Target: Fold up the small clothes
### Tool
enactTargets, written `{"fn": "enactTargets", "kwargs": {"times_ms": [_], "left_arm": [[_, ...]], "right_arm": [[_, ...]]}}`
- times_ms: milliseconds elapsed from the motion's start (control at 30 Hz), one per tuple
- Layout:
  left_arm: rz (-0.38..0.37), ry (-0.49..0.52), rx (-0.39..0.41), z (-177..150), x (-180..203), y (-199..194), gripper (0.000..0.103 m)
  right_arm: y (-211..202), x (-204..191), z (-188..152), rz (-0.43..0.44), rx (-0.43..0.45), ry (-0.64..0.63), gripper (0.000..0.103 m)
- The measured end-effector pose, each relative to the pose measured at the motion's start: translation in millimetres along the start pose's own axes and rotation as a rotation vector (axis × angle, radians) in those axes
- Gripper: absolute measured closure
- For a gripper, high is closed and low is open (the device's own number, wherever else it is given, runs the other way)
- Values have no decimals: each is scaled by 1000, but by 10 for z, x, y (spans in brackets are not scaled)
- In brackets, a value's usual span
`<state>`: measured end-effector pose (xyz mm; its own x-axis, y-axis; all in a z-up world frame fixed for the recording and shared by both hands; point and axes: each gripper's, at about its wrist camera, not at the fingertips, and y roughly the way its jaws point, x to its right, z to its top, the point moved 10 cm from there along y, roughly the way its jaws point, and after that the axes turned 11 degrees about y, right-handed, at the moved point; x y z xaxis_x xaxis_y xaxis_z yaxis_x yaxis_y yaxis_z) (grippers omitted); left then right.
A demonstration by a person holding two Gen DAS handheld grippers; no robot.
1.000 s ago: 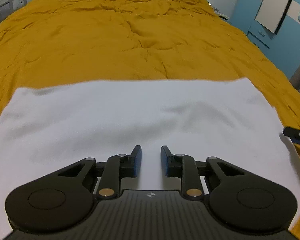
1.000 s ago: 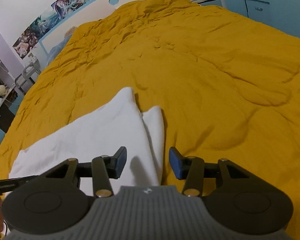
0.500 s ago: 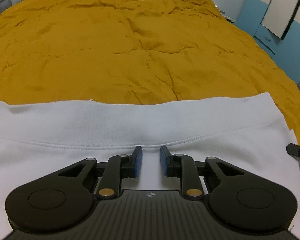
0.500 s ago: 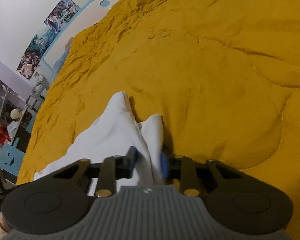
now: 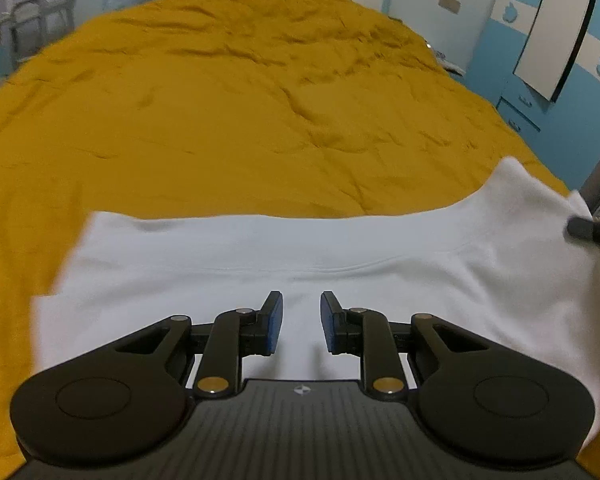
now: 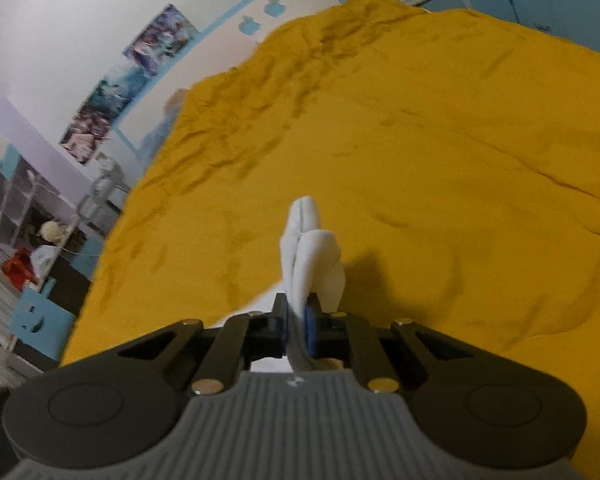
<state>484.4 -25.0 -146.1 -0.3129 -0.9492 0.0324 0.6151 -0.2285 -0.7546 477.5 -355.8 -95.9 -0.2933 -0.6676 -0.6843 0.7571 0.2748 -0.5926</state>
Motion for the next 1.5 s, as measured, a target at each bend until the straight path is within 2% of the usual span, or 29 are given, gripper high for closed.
{"fn": "enactTargets", "kwargs": {"times_ms": [200,333,500,633,833,967,1100,1200,1300,1367,1433,1500], "left_arm": [[79,-18,37,-31,-538,-688,76],[92,-66,50,-191,-874,-1015,75],[101,-146,16,-423,-1284,-1183,75],[111,-194,11,-595,-1583,-1257,75],[84,-241,13,-817,-1813,-1207,75],[61,-263,0,-960,-1866,-1095,74],[47,-286,-14,-1070,-1927,-992,74],[52,-309,-26,-1133,-1988,-935,74],[57,-324,-29,-1152,-1993,-940,74],[60,-321,-24,-1147,-1962,-982,73],[58,-321,-11,-1133,-1928,-1053,69],[42,-330,13,-1112,-1884,-1150,68]], "right_arm": [[-41,-928,-294,52,-19,-52,100],[64,-1532,-649,58,-55,-100,100],[305,-2182,-1208,67,-110,-159,100],[582,-2549,-1695,31,-133,-225,100],[1046,-2829,-2273,-18,-140,-334,100],[1338,-2854,-2525,-45,-161,-370,100],[1674,-2745,-2769,-94,-218,-384,100],[1811,-2680,-2980,-95,-287,-410,99],[1896,-2650,-3132,-104,-336,-486,98],[1892,-2653,-3130,-90,-350,-480,92],[1792,-2708,-3122,-60,-371,-462,83],[1618,-2815,-3133,-25,-367,-484,82]]}}
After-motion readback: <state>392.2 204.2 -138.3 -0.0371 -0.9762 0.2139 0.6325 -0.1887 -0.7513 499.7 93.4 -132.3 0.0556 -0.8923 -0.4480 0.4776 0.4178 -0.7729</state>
